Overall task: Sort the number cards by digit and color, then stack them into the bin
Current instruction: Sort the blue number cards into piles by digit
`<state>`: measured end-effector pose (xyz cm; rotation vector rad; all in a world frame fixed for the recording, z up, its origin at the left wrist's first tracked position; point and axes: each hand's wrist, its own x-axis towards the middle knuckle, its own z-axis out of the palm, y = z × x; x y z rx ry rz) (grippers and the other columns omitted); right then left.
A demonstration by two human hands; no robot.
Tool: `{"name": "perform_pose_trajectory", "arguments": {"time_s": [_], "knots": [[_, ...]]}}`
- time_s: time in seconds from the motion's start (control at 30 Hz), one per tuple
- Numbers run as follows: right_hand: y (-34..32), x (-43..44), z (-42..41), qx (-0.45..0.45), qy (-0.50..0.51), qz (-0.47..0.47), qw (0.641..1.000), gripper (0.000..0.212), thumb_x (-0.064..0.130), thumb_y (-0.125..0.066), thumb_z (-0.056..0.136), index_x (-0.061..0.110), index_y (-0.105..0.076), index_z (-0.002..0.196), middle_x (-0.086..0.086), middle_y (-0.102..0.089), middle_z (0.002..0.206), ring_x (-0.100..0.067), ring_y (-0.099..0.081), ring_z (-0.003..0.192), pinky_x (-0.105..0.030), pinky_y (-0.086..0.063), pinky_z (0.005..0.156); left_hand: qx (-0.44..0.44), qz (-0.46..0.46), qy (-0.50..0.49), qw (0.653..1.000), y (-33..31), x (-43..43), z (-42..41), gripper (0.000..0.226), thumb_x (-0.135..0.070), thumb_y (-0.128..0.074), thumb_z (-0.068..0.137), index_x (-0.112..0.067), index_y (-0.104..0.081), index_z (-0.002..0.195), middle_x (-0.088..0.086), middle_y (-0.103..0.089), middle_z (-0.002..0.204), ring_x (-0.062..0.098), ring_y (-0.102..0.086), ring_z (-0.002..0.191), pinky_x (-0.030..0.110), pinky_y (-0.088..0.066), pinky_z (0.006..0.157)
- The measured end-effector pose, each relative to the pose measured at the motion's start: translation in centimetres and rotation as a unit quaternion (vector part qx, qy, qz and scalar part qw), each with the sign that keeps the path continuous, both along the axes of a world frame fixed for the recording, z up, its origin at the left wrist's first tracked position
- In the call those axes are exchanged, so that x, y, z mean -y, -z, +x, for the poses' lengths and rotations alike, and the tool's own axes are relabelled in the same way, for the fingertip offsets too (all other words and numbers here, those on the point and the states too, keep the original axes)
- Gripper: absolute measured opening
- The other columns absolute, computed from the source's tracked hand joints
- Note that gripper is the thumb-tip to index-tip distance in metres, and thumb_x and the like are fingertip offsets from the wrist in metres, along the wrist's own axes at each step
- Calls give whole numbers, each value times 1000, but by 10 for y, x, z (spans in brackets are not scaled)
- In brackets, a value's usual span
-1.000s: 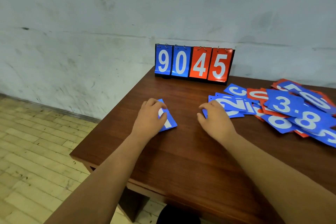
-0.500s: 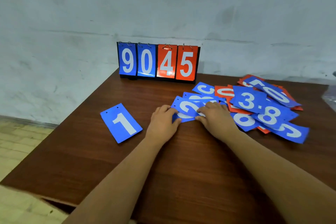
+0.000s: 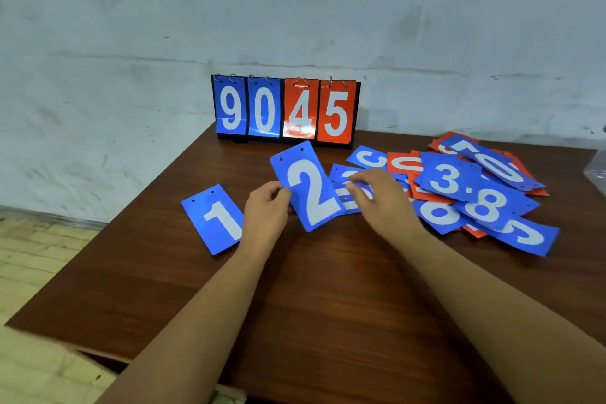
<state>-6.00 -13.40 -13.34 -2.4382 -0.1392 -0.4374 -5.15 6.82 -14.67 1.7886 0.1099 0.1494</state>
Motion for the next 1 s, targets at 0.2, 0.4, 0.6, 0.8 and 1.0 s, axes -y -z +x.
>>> {"name": "perform_pose_trajectory", "arguments": {"time_s": [0.2,0.4,0.6,0.8,1.0], "knots": [[-1,17,24,-219,-48,-199,954,65,50,-57,92,29,-35,148,3,-32,157,-18,-26,145,-47,-18,120,-31,68,-9,997,11,-15,-6,13,-29,-52,96,-26,-64,100,-11,-69,96,11,-67,88,41,-59,75],[-4,15,35,-230,-49,-305,923,74,65,-58,83,35,-35,147,-5,-30,152,-26,-24,142,-55,-17,113,-32,106,21,994,18,-16,-4,29,-35,-51,97,-25,-60,123,-8,-67,117,12,-65,102,37,-59,80],[-3,15,34,-208,-1,-218,954,70,60,-74,71,24,-49,125,-4,-47,127,-24,-42,120,-49,-35,103,-26,105,16,994,17,-17,-5,29,-36,-51,99,-24,-58,125,-9,-65,117,11,-64,103,27,-57,71],[-30,15,4,-33,124,213,968,45,25,-75,84,8,-54,120,-3,-64,107,-16,-61,86,-20,-46,58,-16,29,13,999,5,-15,-17,27,-33,-54,99,-25,-57,124,-9,-67,115,8,-66,99,20,-53,66],[-43,-22,-51,-159,-8,520,839,39,27,-81,73,13,-68,107,-6,-75,102,-23,-73,92,-44,-59,82,4,-47,68,997,-21,-9,-43,48,-29,-62,95,-44,-37,133,-13,-71,100,6,-70,93,27,-58,70]]}}
